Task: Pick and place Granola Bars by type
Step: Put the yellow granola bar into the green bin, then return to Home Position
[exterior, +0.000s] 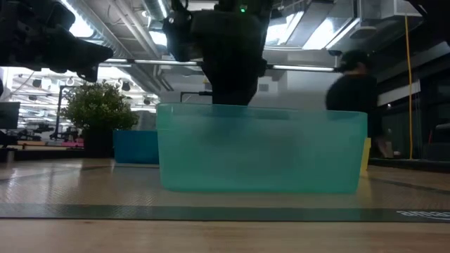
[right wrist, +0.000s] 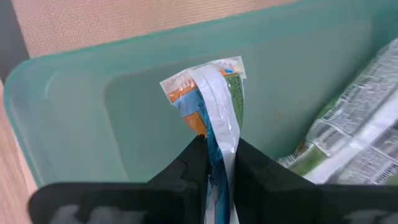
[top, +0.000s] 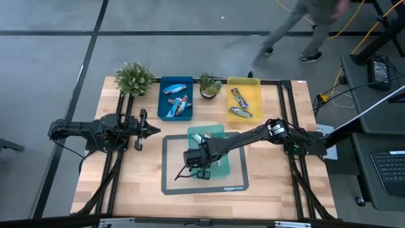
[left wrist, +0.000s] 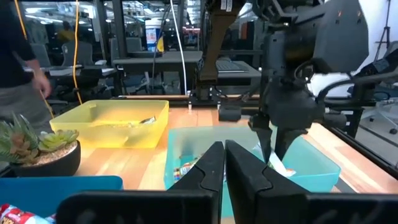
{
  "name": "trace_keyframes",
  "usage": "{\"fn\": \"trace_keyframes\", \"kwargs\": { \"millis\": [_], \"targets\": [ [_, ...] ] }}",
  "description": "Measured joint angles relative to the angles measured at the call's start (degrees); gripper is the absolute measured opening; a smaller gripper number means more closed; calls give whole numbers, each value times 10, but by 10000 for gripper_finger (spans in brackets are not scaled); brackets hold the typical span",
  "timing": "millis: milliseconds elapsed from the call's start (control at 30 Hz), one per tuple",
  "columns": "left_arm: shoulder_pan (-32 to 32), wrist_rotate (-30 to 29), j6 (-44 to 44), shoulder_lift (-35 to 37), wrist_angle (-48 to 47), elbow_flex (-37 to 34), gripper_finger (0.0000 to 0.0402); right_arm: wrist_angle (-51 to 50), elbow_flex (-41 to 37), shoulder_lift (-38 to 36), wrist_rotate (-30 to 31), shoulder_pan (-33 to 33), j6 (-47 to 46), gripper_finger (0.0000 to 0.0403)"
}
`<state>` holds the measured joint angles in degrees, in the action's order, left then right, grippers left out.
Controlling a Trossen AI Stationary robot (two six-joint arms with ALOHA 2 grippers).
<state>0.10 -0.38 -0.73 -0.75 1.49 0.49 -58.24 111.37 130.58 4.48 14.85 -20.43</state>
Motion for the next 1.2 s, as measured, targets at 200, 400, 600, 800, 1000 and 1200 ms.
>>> {"fn": "trace_keyframes", "kwargs": {
  "millis": [200,400,600,800,1000,1200],
  "targets": [
    [0,0,0,0,0,0,8,33,-33,0,-46,0,16,55],
    [0,0,0,0,0,0,12,38,-50,1,-47,0,17,55],
    [0,0,0,0,0,0,10,50,-50,1,-46,-1,27,55],
    [0,0,0,0,0,0,6,52,-50,0,-28,-1,15,62],
    [0,0,0,0,0,0,6,29,-14,-15,-22,-2,28,132],
    [0,0,0,0,0,0,11,-13,28,-70,37,-13,49,201]
  ]
}}
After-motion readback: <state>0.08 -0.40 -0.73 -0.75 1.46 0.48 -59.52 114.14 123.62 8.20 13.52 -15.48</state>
